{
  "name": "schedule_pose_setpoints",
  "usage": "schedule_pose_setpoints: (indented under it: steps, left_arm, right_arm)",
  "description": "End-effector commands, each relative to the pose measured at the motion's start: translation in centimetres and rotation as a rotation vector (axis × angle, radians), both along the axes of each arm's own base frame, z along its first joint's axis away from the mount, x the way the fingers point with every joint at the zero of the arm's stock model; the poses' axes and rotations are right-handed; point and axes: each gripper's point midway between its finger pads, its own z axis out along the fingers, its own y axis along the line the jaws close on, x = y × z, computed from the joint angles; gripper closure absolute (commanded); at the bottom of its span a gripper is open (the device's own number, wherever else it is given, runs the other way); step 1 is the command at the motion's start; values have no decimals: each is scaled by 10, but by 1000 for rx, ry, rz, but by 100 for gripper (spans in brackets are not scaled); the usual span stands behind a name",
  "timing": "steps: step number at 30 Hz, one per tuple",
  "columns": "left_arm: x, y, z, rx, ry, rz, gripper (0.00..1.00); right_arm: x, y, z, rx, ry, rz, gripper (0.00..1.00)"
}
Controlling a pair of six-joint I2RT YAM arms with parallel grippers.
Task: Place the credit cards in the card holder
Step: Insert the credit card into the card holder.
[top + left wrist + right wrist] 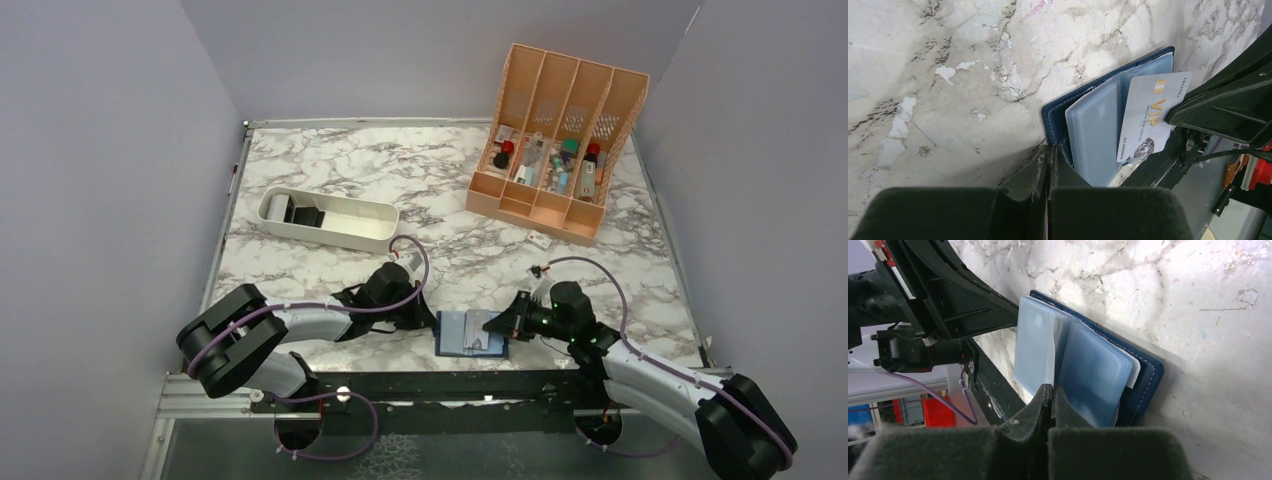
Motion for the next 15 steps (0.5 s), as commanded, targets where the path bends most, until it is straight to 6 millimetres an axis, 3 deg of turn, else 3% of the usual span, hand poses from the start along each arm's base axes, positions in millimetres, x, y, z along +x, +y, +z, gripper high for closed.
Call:
schedule_pose_setpoints:
  steps: [1,7,15]
  left_arm:
    - [-2,14,-14,55,-2,40,100]
    - [-3,14,-14,56,0,40,100]
    - [-4,15,-14,55,-1,53,100]
  right_arm:
    - [-1,-8,-12,-35,0,-28,99]
    - [-6,-8,-21,-42,27,-15,99]
    - [-6,-6,-19,-11,37,-27,99]
